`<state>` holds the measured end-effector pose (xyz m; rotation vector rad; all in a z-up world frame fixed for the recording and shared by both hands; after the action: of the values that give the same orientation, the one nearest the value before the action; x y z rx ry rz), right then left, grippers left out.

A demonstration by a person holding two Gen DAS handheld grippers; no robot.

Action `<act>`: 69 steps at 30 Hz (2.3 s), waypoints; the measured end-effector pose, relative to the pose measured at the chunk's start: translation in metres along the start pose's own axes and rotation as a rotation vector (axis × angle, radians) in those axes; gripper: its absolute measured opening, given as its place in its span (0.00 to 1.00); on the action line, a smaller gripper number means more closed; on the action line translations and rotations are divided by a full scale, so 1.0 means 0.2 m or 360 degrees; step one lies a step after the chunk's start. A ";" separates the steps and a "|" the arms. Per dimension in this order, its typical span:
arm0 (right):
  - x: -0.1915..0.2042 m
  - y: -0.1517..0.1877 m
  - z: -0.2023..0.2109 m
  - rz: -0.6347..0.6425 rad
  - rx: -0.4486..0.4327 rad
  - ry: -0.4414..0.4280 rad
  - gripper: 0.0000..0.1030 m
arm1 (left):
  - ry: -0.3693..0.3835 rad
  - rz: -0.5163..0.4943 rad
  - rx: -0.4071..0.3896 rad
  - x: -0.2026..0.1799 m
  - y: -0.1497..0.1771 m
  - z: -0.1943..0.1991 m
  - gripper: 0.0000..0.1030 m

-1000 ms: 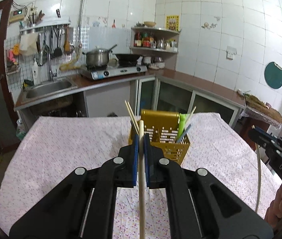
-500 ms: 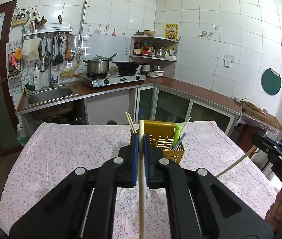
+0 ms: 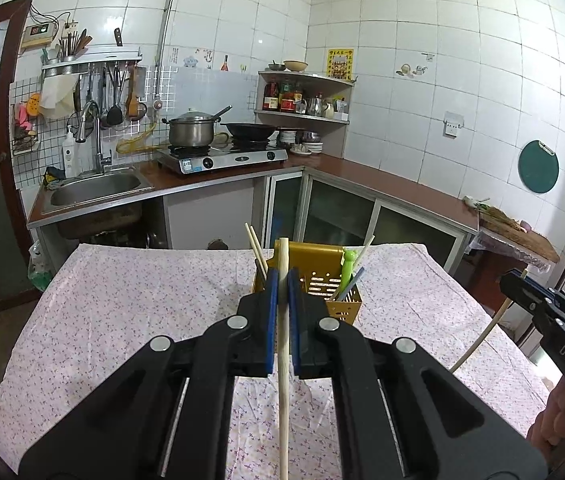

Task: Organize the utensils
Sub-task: 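Lift both held chopsticks and carry them above the yellow caddy, then lower both chopsticks toward the caddy opening with both tools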

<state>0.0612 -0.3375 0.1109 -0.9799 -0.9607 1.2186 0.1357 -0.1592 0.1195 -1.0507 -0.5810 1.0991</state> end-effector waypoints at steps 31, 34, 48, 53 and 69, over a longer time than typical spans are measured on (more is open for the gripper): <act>0.01 -0.14 -0.12 0.0089 -0.0035 0.0023 0.05 | -0.0061 -0.0049 -0.0068 0.08 -0.16 -0.10 0.04; 0.01 -0.18 -0.15 0.0100 -0.0050 0.0024 0.05 | -0.0064 -0.0060 -0.0085 0.09 -0.20 -0.13 0.04; 0.09 -0.42 -0.29 0.0195 -0.0144 0.0021 0.05 | -0.0100 -0.0119 -0.0267 0.07 -0.48 -0.18 0.04; 0.12 -0.50 -0.34 0.0217 -0.0177 0.0023 0.05 | -0.0117 -0.0140 -0.0327 0.03 -0.57 -0.20 0.04; 0.16 -0.61 -0.60 0.0167 -0.0197 0.0014 0.05 | -0.0130 -0.0125 -0.0407 -0.08 -0.67 -0.42 0.04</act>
<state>0.2132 -0.3254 0.1946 -1.1446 -0.9975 1.2522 0.2554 -0.2169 0.2063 -1.1961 -0.8379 1.0204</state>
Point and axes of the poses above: each gripper's, at about its wrist camera, not at the fingertips, and z roughly against the way its jaws point, x to its left, y to its underside, the point moved 8 cm from there along -z, roughly the way its jaws point, and after that the axes turned 1 degree about x, right-handed, at the moved point
